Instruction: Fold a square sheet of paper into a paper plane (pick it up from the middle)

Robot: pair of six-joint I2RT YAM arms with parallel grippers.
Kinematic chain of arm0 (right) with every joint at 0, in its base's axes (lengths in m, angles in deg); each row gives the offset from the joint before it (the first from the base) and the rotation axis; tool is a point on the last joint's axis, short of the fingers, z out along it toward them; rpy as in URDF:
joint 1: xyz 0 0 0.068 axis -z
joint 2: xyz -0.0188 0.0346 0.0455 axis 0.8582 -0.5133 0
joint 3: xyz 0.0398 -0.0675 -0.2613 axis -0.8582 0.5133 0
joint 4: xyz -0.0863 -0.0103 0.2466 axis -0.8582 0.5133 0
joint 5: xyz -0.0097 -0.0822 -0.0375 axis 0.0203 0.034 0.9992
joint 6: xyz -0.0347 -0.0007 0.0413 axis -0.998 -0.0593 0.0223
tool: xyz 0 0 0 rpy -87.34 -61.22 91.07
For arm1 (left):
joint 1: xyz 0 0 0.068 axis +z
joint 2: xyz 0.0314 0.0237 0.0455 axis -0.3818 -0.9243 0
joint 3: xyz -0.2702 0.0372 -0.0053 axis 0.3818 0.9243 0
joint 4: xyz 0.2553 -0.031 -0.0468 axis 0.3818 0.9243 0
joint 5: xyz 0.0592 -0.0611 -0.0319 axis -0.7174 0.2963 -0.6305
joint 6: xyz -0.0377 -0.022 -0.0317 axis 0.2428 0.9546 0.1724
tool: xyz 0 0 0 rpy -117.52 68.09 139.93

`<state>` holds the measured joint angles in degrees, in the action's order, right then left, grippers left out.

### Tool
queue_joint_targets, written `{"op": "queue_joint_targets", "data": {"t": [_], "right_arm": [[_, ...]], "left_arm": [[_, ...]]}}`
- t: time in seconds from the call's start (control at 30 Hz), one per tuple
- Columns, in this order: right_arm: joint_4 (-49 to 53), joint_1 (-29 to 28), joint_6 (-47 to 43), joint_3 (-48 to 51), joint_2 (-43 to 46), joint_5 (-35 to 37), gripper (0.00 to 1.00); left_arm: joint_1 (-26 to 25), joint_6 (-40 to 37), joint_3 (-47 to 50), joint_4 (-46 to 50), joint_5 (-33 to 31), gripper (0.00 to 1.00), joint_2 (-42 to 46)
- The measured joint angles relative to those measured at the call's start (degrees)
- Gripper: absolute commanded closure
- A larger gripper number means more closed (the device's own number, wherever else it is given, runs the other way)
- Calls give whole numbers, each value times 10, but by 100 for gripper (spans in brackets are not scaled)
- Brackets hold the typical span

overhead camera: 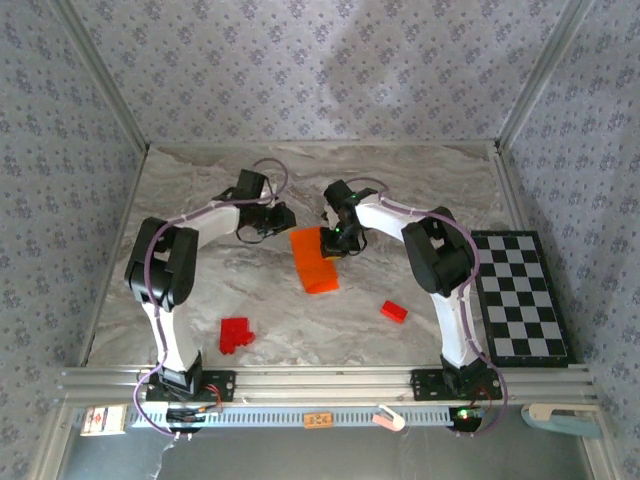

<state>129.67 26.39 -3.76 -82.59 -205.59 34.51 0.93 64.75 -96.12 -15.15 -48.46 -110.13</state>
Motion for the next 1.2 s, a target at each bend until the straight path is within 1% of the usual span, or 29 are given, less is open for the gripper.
{"op": "queue_joint_targets", "data": {"t": [0.1, 0.27, 0.37, 0.5, 0.6, 0.77, 0.87, 1.0, 1.1, 1.2], "right_arm": [[2, 0, 0, 0, -1, 0, 91], [2, 0, 5, 1, -1, 0, 91], [0, 0, 9, 3, 0, 0, 91], [-1, 0, 14, 4, 0, 0, 91], [-6, 0, 19, 7, 2, 2, 92], [-41, -2, 55, 38, 19, 5, 92], [-58, -2, 81, 52, 26, 5, 92], [-77, -3, 117, 66, 34, 5, 92], [-86, -3, 138, 74, 38, 5, 92], [-94, -3, 154, 79, 41, 5, 92]], "left_arm": [[-21, 9, -3, -7, 5, 85, -16], [-21, 10, -12, -6, -1, 85, -56], [-14, 9, -15, -5, -16, 86, -73], [-5, 8, -29, -3, -14, 86, -85], [5, 5, -46, 7, 0, 86, -97], [32, 4, -50, 2, -18, 84, -95], [48, 15, -34, -12, -37, 83, -73], [52, 34, 2, -20, -45, 82, -10], [44, 53, 31, -32, -33, 81, 36], [25, 74, 63, -43, -5, 82, 64]]}}
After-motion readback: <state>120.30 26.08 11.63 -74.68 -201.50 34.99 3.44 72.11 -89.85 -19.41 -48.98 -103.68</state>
